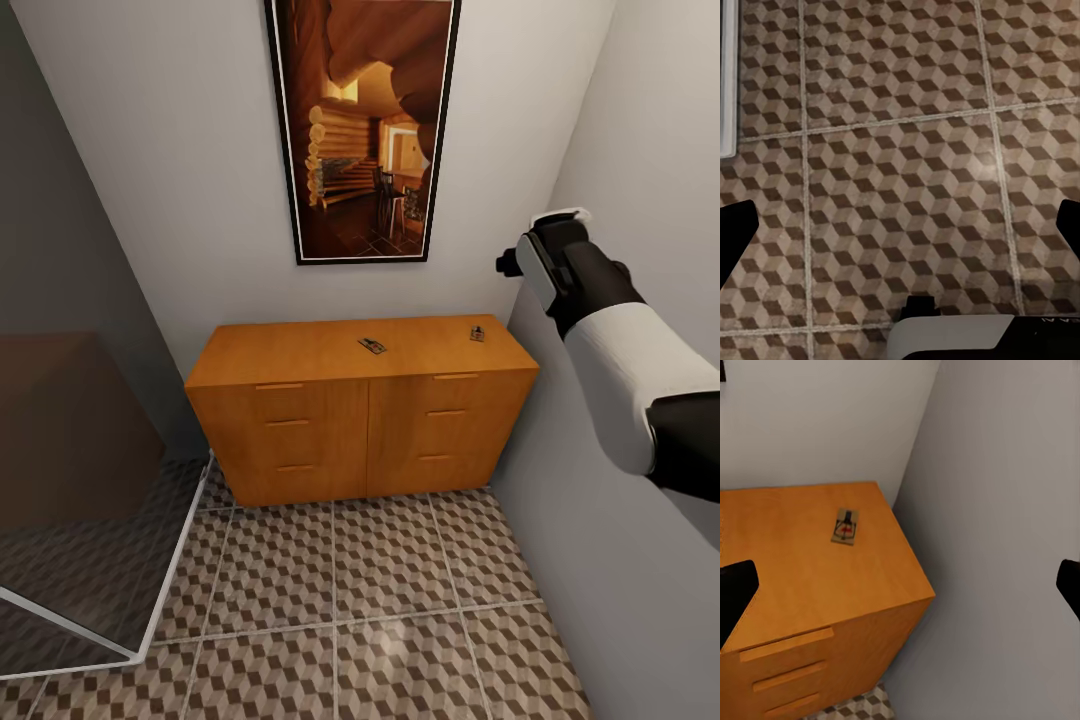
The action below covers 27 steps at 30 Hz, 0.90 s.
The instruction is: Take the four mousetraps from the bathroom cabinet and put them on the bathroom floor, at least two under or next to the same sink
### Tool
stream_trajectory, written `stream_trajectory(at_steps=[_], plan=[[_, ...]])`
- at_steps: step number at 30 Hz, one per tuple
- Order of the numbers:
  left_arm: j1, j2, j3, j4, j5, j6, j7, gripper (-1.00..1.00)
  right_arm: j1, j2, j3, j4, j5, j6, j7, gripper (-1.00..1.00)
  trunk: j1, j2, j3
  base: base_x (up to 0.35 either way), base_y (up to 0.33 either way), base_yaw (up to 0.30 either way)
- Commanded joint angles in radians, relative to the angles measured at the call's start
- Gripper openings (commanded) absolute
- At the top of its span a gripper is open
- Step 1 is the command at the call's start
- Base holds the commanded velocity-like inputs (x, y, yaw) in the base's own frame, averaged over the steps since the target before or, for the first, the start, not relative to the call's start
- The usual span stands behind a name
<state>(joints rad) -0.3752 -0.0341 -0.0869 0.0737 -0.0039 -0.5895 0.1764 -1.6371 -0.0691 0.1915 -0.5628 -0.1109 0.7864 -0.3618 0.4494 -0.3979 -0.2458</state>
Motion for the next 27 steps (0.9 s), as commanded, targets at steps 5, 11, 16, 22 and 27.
stream_trajectory(at_steps=[5,11,16,22,27], plan=[[-0.002,-0.004,-0.008,0.005,-0.001,-0.004,0.008,1.0,-0.012,0.002,0.009,0.027,-0.013,-0.017,-0.003,1.0,0.001,-0.002,-0.002,0.0,0.0,0.0],[0.004,0.011,-0.008,0.007,-0.001,-0.001,0.008,1.0,-0.016,0.005,0.011,0.037,-0.016,-0.026,0.05,1.0,0.001,-0.002,-0.002,0.0,0.0,0.0],[0.019,0.032,-0.008,0.006,-0.001,-0.002,0.008,1.0,-0.016,0.006,0.012,0.04,-0.015,-0.028,0.114,1.0,0.001,-0.002,-0.002,0.0,0.0,0.0],[0.024,0.037,-0.008,0.007,-0.001,-0.002,0.008,1.0,-0.016,0.004,0.012,0.04,-0.017,-0.03,0.141,1.0,0.001,-0.002,-0.002,0.0,0.0,0.0],[0.026,0.04,-0.008,0.006,-0.001,-0.002,0.008,1.0,-0.017,0.002,0.012,0.04,-0.018,-0.036,0.146,1.0,0.001,-0.002,-0.002,0.0,0.0,0.0]])
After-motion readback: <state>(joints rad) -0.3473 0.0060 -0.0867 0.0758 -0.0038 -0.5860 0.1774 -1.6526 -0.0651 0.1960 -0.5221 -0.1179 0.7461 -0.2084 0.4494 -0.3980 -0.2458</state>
